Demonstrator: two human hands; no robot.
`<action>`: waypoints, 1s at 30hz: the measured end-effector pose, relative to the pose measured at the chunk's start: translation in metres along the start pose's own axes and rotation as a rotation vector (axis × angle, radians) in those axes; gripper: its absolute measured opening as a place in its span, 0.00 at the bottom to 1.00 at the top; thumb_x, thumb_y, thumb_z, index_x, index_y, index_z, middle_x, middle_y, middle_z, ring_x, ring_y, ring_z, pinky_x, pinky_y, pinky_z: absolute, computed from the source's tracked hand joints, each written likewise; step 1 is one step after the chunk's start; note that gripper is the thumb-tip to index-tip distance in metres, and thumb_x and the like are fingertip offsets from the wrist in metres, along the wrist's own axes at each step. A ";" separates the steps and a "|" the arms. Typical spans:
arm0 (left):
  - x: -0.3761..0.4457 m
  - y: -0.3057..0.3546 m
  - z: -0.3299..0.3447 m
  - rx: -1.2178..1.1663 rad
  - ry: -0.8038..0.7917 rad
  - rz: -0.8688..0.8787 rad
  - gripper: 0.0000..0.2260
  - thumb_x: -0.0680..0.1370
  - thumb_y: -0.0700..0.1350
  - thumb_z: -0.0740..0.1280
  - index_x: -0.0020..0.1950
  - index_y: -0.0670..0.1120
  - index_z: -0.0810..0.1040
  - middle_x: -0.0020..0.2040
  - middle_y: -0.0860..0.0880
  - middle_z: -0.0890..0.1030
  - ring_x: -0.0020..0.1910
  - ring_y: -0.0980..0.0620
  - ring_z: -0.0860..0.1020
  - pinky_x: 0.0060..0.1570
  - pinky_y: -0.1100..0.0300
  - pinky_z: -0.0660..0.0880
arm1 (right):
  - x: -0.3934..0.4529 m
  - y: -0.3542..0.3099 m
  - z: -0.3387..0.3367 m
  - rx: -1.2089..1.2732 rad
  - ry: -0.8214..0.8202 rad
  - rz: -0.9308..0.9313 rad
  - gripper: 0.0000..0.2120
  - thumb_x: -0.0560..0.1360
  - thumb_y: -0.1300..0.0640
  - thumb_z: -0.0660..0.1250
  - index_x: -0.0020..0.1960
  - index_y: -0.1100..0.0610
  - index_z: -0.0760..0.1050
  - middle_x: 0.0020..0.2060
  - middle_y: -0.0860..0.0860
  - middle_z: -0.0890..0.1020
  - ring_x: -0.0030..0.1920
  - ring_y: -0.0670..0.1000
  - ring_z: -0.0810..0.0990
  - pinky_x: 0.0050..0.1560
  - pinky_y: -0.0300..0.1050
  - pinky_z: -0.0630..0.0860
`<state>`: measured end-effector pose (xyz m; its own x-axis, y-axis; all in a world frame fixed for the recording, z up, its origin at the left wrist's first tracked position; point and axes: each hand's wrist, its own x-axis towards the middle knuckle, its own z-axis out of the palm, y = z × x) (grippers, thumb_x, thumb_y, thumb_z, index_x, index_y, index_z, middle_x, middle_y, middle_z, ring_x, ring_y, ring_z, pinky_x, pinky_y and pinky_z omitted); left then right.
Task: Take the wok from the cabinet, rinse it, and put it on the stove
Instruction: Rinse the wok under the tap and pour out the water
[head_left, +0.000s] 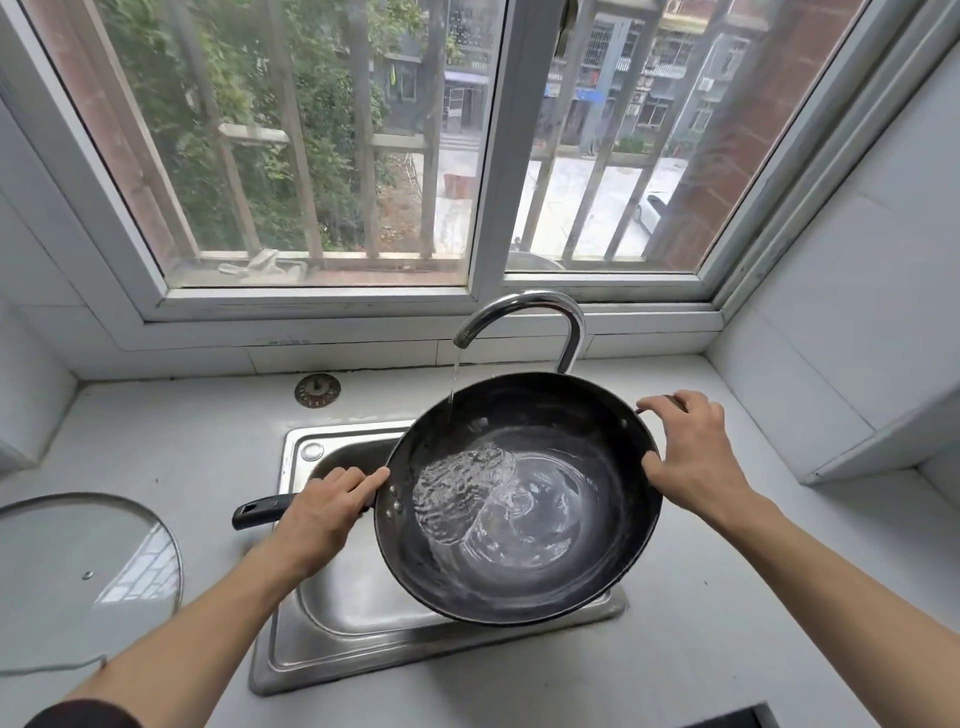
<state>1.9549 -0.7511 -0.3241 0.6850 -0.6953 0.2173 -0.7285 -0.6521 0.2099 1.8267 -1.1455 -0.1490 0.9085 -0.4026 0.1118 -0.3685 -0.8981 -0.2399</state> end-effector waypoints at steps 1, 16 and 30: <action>0.001 -0.002 0.003 0.000 -0.006 -0.004 0.32 0.66 0.33 0.75 0.69 0.45 0.72 0.42 0.49 0.76 0.36 0.47 0.73 0.29 0.54 0.75 | -0.002 0.000 0.000 0.001 0.013 -0.006 0.27 0.66 0.65 0.67 0.64 0.53 0.73 0.61 0.59 0.69 0.61 0.59 0.63 0.61 0.47 0.66; 0.040 -0.025 0.007 -0.041 0.004 0.128 0.32 0.67 0.29 0.70 0.70 0.44 0.69 0.45 0.46 0.76 0.40 0.44 0.75 0.35 0.52 0.76 | -0.049 -0.017 0.002 0.042 0.239 0.043 0.26 0.65 0.68 0.69 0.61 0.55 0.75 0.59 0.61 0.69 0.60 0.62 0.64 0.63 0.51 0.65; 0.073 -0.019 0.017 -0.022 0.010 0.149 0.32 0.67 0.32 0.71 0.70 0.43 0.69 0.46 0.46 0.77 0.42 0.44 0.75 0.38 0.51 0.75 | -0.082 -0.020 0.007 0.109 0.377 0.121 0.24 0.66 0.71 0.70 0.60 0.56 0.76 0.65 0.61 0.65 0.65 0.59 0.62 0.65 0.48 0.62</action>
<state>2.0188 -0.7951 -0.3279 0.5697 -0.7807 0.2568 -0.8217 -0.5353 0.1957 1.7610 -1.0936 -0.1598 0.7166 -0.5590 0.4172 -0.4267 -0.8244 -0.3719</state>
